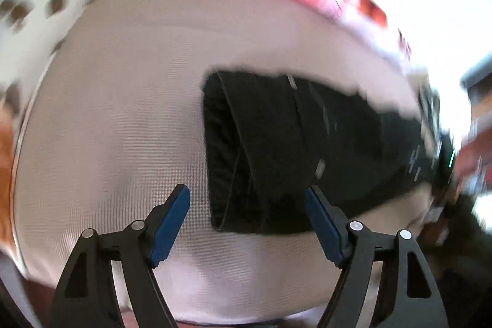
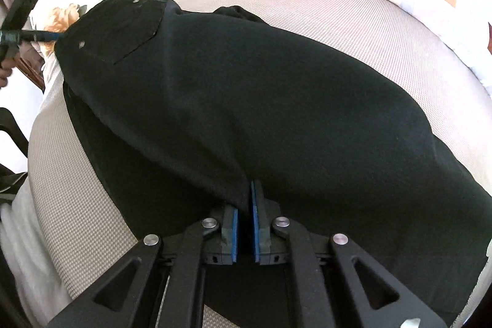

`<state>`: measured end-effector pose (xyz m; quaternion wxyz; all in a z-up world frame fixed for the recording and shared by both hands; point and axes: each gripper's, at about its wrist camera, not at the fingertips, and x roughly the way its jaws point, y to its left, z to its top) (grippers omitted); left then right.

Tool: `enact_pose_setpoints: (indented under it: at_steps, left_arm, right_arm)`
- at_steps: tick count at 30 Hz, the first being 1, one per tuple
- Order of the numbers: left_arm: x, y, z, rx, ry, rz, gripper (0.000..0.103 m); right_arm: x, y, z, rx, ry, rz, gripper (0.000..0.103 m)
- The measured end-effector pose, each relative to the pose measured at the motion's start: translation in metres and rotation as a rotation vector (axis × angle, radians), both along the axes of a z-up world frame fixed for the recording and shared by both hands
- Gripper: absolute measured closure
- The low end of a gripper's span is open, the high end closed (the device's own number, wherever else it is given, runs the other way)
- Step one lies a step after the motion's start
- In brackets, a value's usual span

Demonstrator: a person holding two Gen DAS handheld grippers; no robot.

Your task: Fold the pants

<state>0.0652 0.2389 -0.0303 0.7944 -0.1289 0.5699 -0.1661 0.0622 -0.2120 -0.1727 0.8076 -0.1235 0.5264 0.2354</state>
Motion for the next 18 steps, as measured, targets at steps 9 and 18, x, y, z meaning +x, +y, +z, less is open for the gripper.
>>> enact_pose_setpoints:
  at_steps: [9, 18]
  left_arm:
    - [-0.029, -0.028, -0.02, -0.26, 0.233, 0.277, 0.036]
    - [-0.016, -0.031, -0.057, -0.273, 0.278, 0.396, 0.078]
  right_arm:
    - [-0.008, -0.006, -0.001, 0.028, -0.016, -0.022, 0.096]
    - [-0.01, -0.006, 0.001, 0.026, -0.035, -0.024, 0.096]
